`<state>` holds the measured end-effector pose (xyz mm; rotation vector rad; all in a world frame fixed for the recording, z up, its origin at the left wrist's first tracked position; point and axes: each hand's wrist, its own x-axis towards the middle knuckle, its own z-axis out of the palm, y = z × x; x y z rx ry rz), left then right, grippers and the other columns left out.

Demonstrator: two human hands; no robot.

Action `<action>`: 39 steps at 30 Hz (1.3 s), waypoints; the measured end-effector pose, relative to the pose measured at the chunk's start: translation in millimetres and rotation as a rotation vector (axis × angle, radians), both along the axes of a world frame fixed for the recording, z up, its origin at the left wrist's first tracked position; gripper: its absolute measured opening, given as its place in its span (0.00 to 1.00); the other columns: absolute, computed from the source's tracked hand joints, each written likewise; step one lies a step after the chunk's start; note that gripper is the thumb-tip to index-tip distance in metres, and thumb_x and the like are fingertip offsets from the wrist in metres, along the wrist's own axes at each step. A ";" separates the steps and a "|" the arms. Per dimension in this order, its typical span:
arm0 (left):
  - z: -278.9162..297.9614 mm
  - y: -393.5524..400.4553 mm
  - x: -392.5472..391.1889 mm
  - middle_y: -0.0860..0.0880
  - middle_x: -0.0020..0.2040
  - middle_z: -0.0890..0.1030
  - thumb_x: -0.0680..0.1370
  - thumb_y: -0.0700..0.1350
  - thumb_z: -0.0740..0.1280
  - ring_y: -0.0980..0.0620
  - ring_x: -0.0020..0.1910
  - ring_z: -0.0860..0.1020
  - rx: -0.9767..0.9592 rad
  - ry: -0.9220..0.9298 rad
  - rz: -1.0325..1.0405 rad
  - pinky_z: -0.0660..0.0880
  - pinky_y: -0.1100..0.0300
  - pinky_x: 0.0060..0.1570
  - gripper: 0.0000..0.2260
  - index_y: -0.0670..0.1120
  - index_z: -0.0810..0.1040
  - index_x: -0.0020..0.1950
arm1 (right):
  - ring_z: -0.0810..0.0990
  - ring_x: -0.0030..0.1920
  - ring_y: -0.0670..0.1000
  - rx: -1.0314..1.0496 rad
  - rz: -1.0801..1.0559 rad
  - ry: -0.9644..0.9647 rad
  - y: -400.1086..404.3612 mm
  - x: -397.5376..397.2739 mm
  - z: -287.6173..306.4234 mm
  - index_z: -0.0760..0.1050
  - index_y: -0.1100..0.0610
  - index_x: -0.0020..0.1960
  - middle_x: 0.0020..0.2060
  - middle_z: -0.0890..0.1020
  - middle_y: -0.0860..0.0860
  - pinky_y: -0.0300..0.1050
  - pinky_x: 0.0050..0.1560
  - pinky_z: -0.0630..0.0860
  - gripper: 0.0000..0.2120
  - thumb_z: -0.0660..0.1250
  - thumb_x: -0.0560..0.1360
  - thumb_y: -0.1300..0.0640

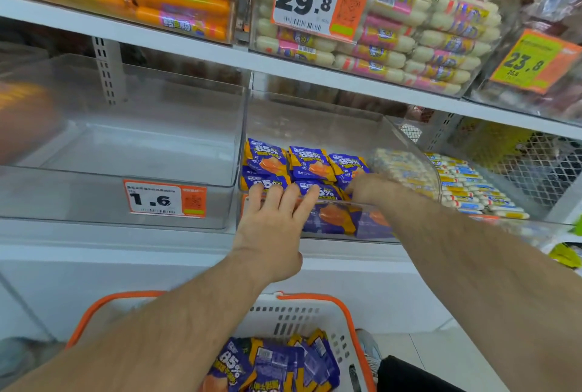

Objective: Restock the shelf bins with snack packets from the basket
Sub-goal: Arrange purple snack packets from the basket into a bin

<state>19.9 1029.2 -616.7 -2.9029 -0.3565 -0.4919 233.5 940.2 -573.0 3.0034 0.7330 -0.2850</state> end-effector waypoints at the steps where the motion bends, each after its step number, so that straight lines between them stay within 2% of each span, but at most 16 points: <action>1: 0.5 0.0 -0.5 0.45 0.73 0.57 0.73 0.57 0.65 0.41 0.70 0.58 -0.002 -0.006 -0.002 0.48 0.40 0.71 0.45 0.49 0.37 0.79 | 0.77 0.55 0.57 -0.035 0.002 0.005 -0.5 -0.8 -0.7 0.77 0.57 0.65 0.54 0.78 0.56 0.47 0.54 0.78 0.18 0.62 0.79 0.51; 2: 0.8 0.1 -1.0 0.45 0.73 0.57 0.73 0.57 0.65 0.41 0.70 0.58 -0.005 -0.006 -0.002 0.49 0.40 0.71 0.45 0.49 0.38 0.79 | 0.78 0.53 0.58 -0.057 -0.006 0.019 -1.1 1.2 -2.4 0.78 0.58 0.63 0.52 0.78 0.56 0.48 0.53 0.78 0.16 0.64 0.78 0.53; 6: 3.2 -0.6 -3.0 0.44 0.73 0.56 0.73 0.58 0.65 0.40 0.71 0.57 -0.019 0.016 -0.001 0.48 0.40 0.72 0.46 0.49 0.37 0.78 | 0.78 0.61 0.62 0.042 -0.063 0.056 -2.9 4.9 -2.4 0.77 0.60 0.62 0.60 0.79 0.60 0.55 0.62 0.76 0.16 0.68 0.75 0.57; 11: 5.2 -1.5 -2.1 0.45 0.73 0.57 0.73 0.58 0.67 0.41 0.71 0.58 -0.044 0.032 -0.013 0.48 0.40 0.72 0.46 0.50 0.39 0.79 | 0.78 0.60 0.63 0.156 -0.104 0.064 -5.5 5.3 -3.7 0.77 0.60 0.63 0.59 0.79 0.61 0.58 0.61 0.76 0.18 0.68 0.74 0.59; 14: 7.3 -1.6 -2.6 0.45 0.74 0.57 0.73 0.58 0.67 0.41 0.72 0.57 -0.063 0.040 -0.014 0.46 0.41 0.73 0.46 0.50 0.39 0.79 | 0.80 0.47 0.61 0.159 -0.081 -0.205 -7.6 -6.7 8.4 0.80 0.60 0.53 0.42 0.80 0.57 0.51 0.46 0.78 0.10 0.64 0.75 0.61; 16: 11.3 -2.0 -2.0 0.45 0.75 0.55 0.72 0.57 0.67 0.42 0.73 0.56 -0.083 0.056 -0.004 0.43 0.41 0.74 0.46 0.50 0.39 0.79 | 0.80 0.45 0.61 0.338 -0.029 -0.426 -10.9 -18.2 14.8 0.81 0.59 0.50 0.41 0.81 0.57 0.51 0.45 0.77 0.09 0.63 0.75 0.62; 19: 18.5 -5.1 -8.4 0.44 0.79 0.47 0.72 0.56 0.67 0.40 0.77 0.47 -0.165 0.099 -0.003 0.35 0.42 0.73 0.46 0.50 0.39 0.80 | 0.80 0.41 0.62 0.722 0.328 -0.748 -14.0 -48.8 14.7 0.81 0.60 0.43 0.40 0.81 0.58 0.53 0.43 0.75 0.13 0.58 0.72 0.60; 21: 15.1 -3.6 -23.8 0.41 0.79 0.51 0.68 0.54 0.71 0.38 0.78 0.50 -0.113 0.015 -0.077 0.38 0.42 0.74 0.47 0.47 0.49 0.80 | 0.78 0.36 0.61 0.842 0.562 -0.858 -10.3 -77.6 7.2 0.80 0.61 0.39 0.37 0.79 0.57 0.51 0.38 0.73 0.12 0.58 0.69 0.60; 23: 4.7 1.5 -44.6 0.38 0.74 0.63 0.60 0.52 0.74 0.36 0.74 0.61 -0.027 -0.083 -0.181 0.49 0.40 0.75 0.44 0.43 0.65 0.74 | 0.76 0.36 0.60 0.912 0.707 -0.807 -5.4 -112.0 -10.6 0.79 0.61 0.38 0.36 0.77 0.57 0.50 0.37 0.71 0.10 0.59 0.67 0.61; 24: -0.8 7.1 -56.2 0.39 0.72 0.63 0.59 0.52 0.74 0.38 0.72 0.61 -0.003 -0.071 -0.219 0.51 0.39 0.74 0.43 0.42 0.67 0.72 | 0.75 0.37 0.59 0.937 0.756 -0.753 -3.8 -130.2 -21.2 0.79 0.61 0.38 0.36 0.76 0.57 0.48 0.38 0.70 0.10 0.59 0.67 0.62; 27: -6.6 32.2 -87.5 0.45 0.76 0.53 0.71 0.55 0.68 0.43 0.76 0.50 -0.094 0.277 -0.142 0.42 0.42 0.74 0.38 0.49 0.57 0.78 | 0.74 0.37 0.57 0.921 0.785 -0.550 0.8 -164.5 -74.0 0.79 0.61 0.39 0.37 0.75 0.57 0.45 0.38 0.68 0.10 0.59 0.69 0.61; 28: -7.7 42.1 -94.7 0.46 0.76 0.54 0.73 0.55 0.66 0.44 0.76 0.51 -0.133 0.388 -0.121 0.43 0.43 0.74 0.35 0.50 0.57 0.78 | 0.75 0.36 0.58 0.896 0.743 -0.458 2.8 -171.6 -95.3 0.79 0.61 0.39 0.37 0.76 0.57 0.46 0.37 0.70 0.11 0.59 0.69 0.60; 30: -14.5 60.1 -106.1 0.47 0.75 0.62 0.76 0.55 0.64 0.45 0.73 0.60 -0.221 0.568 -0.093 0.53 0.46 0.74 0.29 0.52 0.61 0.76 | 0.77 0.36 0.60 0.806 0.588 -0.263 5.8 -184.4 -138.0 0.80 0.61 0.41 0.40 0.77 0.57 0.49 0.37 0.75 0.12 0.59 0.70 0.59; 34: -28.4 76.9 -114.4 0.49 0.75 0.66 0.79 0.54 0.62 0.46 0.71 0.67 -0.455 0.866 -0.052 0.67 0.50 0.68 0.26 0.52 0.62 0.76 | 0.77 0.47 0.58 0.429 0.207 0.146 7.6 -222.7 -210.2 0.77 0.56 0.48 0.49 0.75 0.53 0.48 0.45 0.74 0.07 0.60 0.76 0.57; 37: -23.1 76.0 -110.5 0.50 0.74 0.67 0.79 0.52 0.62 0.48 0.70 0.68 -0.559 0.861 -0.082 0.69 0.51 0.67 0.26 0.52 0.63 0.76 | 0.75 0.61 0.57 0.105 0.121 0.346 10.8 -251.5 -245.2 0.71 0.54 0.67 0.64 0.74 0.54 0.50 0.58 0.75 0.19 0.63 0.78 0.50; 39: -23.3 79.7 -108.8 0.49 0.74 0.68 0.79 0.52 0.62 0.48 0.69 0.69 -0.595 0.820 -0.082 0.69 0.51 0.66 0.25 0.52 0.63 0.76 | 0.71 0.68 0.57 0.050 -0.044 0.407 15.4 -263.3 -257.2 0.64 0.54 0.73 0.70 0.68 0.54 0.51 0.62 0.72 0.33 0.66 0.74 0.38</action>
